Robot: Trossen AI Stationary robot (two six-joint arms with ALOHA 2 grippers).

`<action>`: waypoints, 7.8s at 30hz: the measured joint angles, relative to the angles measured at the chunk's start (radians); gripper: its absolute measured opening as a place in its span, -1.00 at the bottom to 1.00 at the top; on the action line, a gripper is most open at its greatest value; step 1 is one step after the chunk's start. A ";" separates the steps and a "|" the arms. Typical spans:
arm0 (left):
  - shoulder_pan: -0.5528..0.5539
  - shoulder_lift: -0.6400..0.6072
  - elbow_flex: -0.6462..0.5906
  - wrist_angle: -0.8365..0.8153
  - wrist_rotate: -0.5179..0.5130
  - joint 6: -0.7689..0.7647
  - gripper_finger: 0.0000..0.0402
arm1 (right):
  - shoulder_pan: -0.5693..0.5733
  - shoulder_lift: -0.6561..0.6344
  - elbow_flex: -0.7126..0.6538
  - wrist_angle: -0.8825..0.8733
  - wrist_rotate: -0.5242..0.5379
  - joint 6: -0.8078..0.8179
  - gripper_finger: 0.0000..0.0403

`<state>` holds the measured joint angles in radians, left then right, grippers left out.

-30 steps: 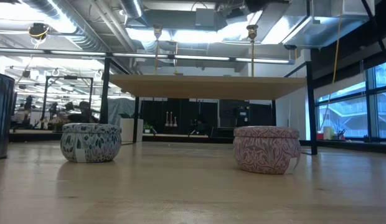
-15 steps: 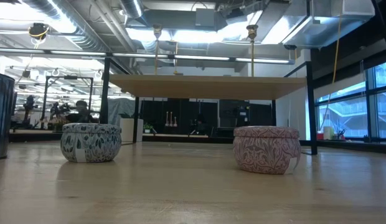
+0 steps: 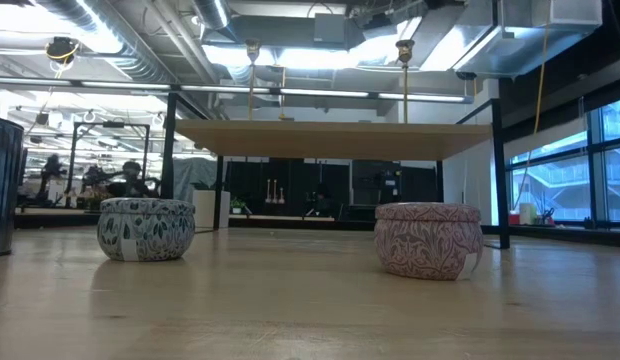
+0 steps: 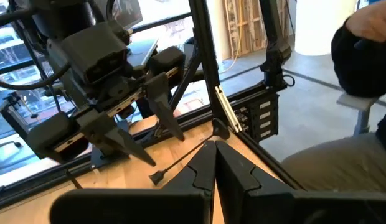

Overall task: Pick & Place candle stick holders
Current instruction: Put the blue scented candle on the shelf

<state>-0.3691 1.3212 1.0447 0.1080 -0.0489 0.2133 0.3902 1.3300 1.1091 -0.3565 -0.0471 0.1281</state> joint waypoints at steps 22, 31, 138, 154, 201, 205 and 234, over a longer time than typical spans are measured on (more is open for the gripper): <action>0.008 0.012 0.000 0.167 0.069 -0.019 -0.99 | 0.235 0.006 0.000 -0.049 0.180 0.264 -0.03; -0.095 0.119 0.032 0.412 0.042 -0.050 -0.99 | 0.368 0.021 -0.002 -0.073 0.232 0.382 -0.03; -0.189 0.423 0.463 -0.106 -0.290 -0.035 -0.99 | 0.151 -0.635 -0.611 0.437 -0.055 -0.159 -0.03; -0.271 0.423 0.463 -0.085 -0.507 -0.005 -0.97 | -0.037 -0.676 -0.636 0.346 -0.059 -0.083 -0.02; -0.412 0.111 -0.126 -0.078 -0.879 -0.929 -0.82 | -0.043 -0.676 -0.636 0.391 -0.060 -0.064 -0.02; -0.345 0.111 -0.067 -0.163 -0.715 -0.968 -0.68 | -0.043 -0.676 -0.636 0.373 -0.058 -0.057 -0.02; -0.302 0.139 0.025 -0.782 -0.496 -1.029 -0.08 | -0.043 -0.676 -0.636 0.356 -0.061 -0.054 -0.03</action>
<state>-0.6712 1.4604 1.0698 -0.6740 -0.5450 -0.8160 0.3475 0.6537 0.4728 -0.0003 -0.1085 0.0746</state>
